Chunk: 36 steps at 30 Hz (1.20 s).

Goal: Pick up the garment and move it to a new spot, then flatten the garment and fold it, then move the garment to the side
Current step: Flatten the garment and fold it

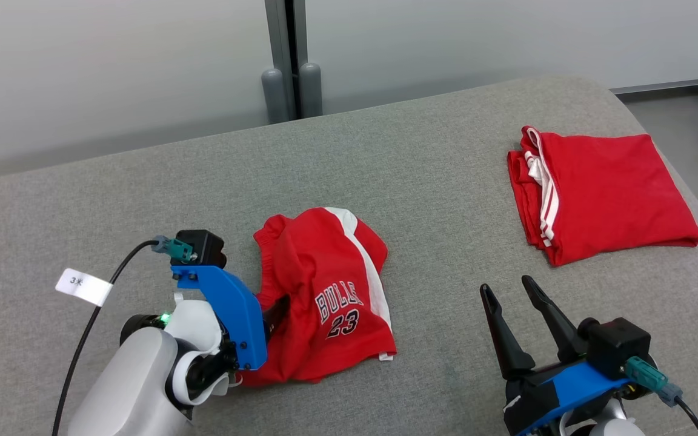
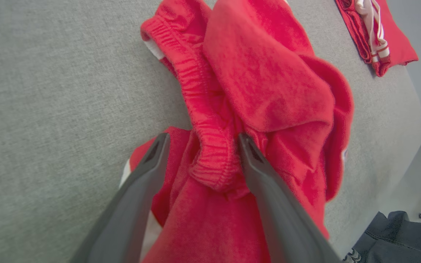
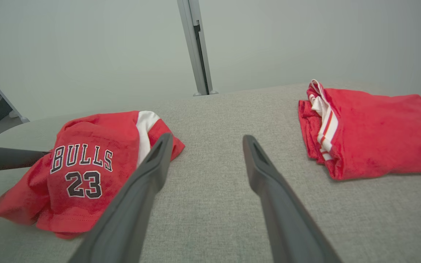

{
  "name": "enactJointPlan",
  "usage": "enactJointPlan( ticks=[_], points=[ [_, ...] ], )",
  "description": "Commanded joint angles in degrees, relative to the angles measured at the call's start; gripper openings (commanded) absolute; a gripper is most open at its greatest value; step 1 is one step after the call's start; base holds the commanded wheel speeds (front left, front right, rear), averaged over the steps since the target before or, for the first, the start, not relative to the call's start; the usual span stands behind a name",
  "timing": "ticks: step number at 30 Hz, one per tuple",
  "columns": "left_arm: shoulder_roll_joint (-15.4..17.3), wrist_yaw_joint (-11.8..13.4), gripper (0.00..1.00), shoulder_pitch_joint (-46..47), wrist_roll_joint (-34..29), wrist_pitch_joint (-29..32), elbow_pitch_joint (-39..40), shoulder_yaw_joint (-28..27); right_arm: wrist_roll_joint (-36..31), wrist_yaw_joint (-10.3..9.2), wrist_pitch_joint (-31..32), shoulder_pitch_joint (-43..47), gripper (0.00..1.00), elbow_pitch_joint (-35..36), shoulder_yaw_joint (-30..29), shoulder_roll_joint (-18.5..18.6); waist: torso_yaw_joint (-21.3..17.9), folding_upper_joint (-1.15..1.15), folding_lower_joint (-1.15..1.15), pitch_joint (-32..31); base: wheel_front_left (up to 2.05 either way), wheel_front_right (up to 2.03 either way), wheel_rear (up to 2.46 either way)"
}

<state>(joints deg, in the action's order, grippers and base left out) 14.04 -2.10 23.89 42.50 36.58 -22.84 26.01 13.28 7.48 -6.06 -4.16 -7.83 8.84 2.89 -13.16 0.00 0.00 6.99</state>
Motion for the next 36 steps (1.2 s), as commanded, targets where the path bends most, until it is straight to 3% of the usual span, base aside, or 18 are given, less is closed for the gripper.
enactJointPlan(
  ticks=[1, 2, 3, 4, 5, 9, 24, 30, 32, 36],
  points=[
    [-0.2, -0.4, 1.0, -0.2, 0.8, 0.8, 0.5, 0.0, 0.4, 0.03, -0.2, -0.6, 1.0, -0.1, 0.0, 0.0, -0.1, 0.0, 0.0, 0.0, 0.0, 0.0, 0.0],
    [-0.4, -0.6, 0.85, -0.3, 1.4, 1.4, 1.0, 0.0, 0.4, 0.03, -0.2, -0.6, 1.0, -0.2, -0.1, 0.0, -0.1, 0.0, 0.0, 0.0, 0.0, 0.0, 0.0],
    [-0.5, -0.9, 0.51, -0.3, 1.8, 1.6, 1.5, 0.1, 0.5, 0.03, -0.3, -0.7, 1.0, -0.2, -0.1, 0.0, -0.1, 0.0, 0.0, 0.0, 0.0, 0.0, 0.0],
    [-0.5, -1.3, 0.4, -0.2, 1.9, 1.7, 2.0, 0.3, 0.5, 0.03, -0.4, -0.7, 1.0, -0.2, -0.2, 0.0, -0.1, 0.0, 0.0, 0.1, 0.0, 0.0, 0.0],
    [-0.5, -1.5, 0.0, -0.1, 2.0, 1.5, 2.3, 0.4, 0.5, 0.03, -0.5, -0.8, 1.0, -0.3, -0.3, 0.0, -0.1, 0.0, 0.0, 0.1, 0.0, 0.0, 0.0],
    [-0.3, -2.0, 0.0, 1.1, 0.6, -0.8, 2.9, 0.8, 0.5, 0.03, -0.7, -1.1, 1.0, -0.4, -0.3, 0.0, -0.3, 0.0, 0.0, 0.2, 0.0, 0.0, 0.0],
    [-3.9, -4.3, 0.0, 21.8, -14.5, -32.5, 1.6, 2.5, 0.9, 0.03, -1.3, -2.1, 1.0, -0.9, -0.5, 0.0, -1.2, 0.0, 0.0, 0.7, 0.0, 0.0, 0.0],
    [-7.2, -5.1, 0.0, 28.8, -14.5, -43.3, 3.5, 4.2, 0.9, 0.03, -1.5, -1.4, 1.0, -0.8, -1.1, 0.0, -0.5, 0.0, 0.0, 0.7, 0.0, 0.0, 0.0],
    [-7.6, -5.3, 0.0, 28.6, -12.9, -44.5, 4.3, 6.1, 0.8, 0.03, -1.4, -1.1, 1.0, -0.7, -1.3, 0.0, 0.2, 0.0, 0.0, 0.7, 0.0, 0.0, 0.0],
    [-3.9, -5.4, 0.0, 24.1, -11.0, -42.5, 4.7, 14.1, 1.0, 0.03, -1.3, -1.1, 1.0, -0.4, -1.3, 0.0, 2.0, 0.0, 0.0, 0.7, 0.0, 0.0, 0.0]
  ],
)
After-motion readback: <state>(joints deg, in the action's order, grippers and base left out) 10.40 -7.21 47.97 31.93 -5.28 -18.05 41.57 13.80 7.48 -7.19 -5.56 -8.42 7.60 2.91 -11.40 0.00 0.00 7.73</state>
